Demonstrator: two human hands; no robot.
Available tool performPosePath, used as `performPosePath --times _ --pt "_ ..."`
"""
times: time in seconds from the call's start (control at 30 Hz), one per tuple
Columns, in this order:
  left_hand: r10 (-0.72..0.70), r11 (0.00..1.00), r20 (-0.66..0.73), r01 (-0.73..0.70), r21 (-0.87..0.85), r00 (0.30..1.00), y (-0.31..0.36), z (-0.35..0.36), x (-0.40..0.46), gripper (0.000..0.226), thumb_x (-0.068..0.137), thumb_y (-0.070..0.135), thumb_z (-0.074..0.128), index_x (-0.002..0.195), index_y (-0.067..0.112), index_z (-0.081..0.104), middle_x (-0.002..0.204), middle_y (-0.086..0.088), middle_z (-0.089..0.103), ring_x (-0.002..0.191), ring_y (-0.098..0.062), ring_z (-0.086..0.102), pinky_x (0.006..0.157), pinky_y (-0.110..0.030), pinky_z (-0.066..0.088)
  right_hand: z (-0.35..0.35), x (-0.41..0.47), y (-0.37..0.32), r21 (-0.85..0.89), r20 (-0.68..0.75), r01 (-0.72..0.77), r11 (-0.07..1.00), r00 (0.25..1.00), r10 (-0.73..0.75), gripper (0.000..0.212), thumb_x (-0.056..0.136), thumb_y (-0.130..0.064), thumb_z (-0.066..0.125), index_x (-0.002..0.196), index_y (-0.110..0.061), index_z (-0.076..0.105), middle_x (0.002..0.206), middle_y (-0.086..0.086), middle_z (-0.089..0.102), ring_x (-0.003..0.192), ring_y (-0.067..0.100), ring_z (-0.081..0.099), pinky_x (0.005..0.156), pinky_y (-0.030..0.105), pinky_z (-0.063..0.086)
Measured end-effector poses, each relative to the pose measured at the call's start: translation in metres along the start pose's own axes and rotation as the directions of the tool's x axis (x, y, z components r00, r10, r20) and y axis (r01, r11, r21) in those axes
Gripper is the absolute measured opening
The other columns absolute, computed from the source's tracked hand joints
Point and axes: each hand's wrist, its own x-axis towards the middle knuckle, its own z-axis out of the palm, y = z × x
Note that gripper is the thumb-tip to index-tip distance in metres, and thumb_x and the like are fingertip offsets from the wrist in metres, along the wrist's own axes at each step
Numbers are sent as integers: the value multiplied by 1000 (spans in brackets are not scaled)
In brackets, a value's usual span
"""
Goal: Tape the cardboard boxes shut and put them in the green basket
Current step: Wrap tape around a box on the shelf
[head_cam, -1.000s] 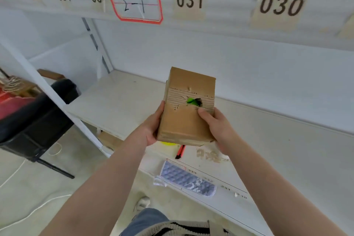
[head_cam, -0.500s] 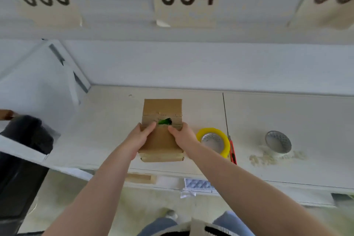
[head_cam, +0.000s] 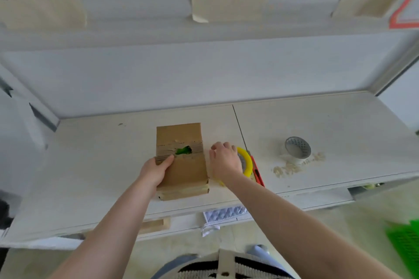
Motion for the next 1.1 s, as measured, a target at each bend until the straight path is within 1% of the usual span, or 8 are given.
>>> performPosePath --times 0.27,0.4,0.6,0.7,0.8,0.97,1.03,1.1 --pt "17 999 -2 -17 -44 1000 2 18 -4 55 92 47 60 137 16 52 136 -7 56 127 -32 49 101 -44 39 -17 -11 46 -275 302 174 946 949 -87 65 94 -41 58 141 -5 30 114 13 67 107 30 63 91 34 42" --pt "32 999 -19 -32 -15 999 2 23 -5 54 93 47 59 137 17 52 137 -7 55 128 -33 48 103 -46 38 -19 -9 45 -306 374 151 940 927 -27 33 96 -39 56 110 -9 57 106 11 64 104 32 63 77 36 50" --pt "21 1000 -20 -21 -11 1000 4 22 -6 55 93 47 59 138 15 52 136 -8 56 127 -34 48 103 -46 38 -21 -9 54 -420 400 293 859 909 -114 43 94 -35 61 130 -12 53 128 11 60 114 32 58 89 39 50" --pt "6 1000 -13 -6 -14 1000 5 23 -8 57 93 47 59 138 13 51 135 -8 57 124 -32 51 103 -43 41 -36 4 54 -295 255 189 937 960 -113 35 98 -29 55 128 -11 54 130 14 59 114 31 58 92 39 51" --pt "26 1000 -10 -26 17 1000 9 26 -12 58 95 47 56 142 14 45 140 -9 53 124 -29 51 99 -37 42 -71 21 51 41 130 141 989 981 -145 29 96 -20 58 121 -4 58 135 17 56 122 31 53 99 35 40" --pt "204 895 -81 -152 420 976 24 23 -20 85 98 53 42 156 19 -8 163 -10 -14 150 -34 1 119 -46 15 -111 9 33 353 174 314 881 904 -391 9 90 -3 61 90 -12 62 83 9 57 82 19 53 75 31 39" --pt "411 866 -5 -388 314 912 35 22 -26 79 96 56 36 157 21 0 164 -3 -7 151 -21 -1 119 -35 10 -113 0 19 365 183 365 856 874 -451 10 90 -2 58 94 -10 63 85 14 60 78 21 55 73 33 41" --pt "509 855 61 -512 75 859 50 20 -35 73 94 56 38 156 23 19 160 2 22 144 -7 22 110 -12 19 -109 -9 5 363 196 425 829 835 -514 13 89 -1 57 98 -8 64 89 15 63 82 29 59 73 38 46"
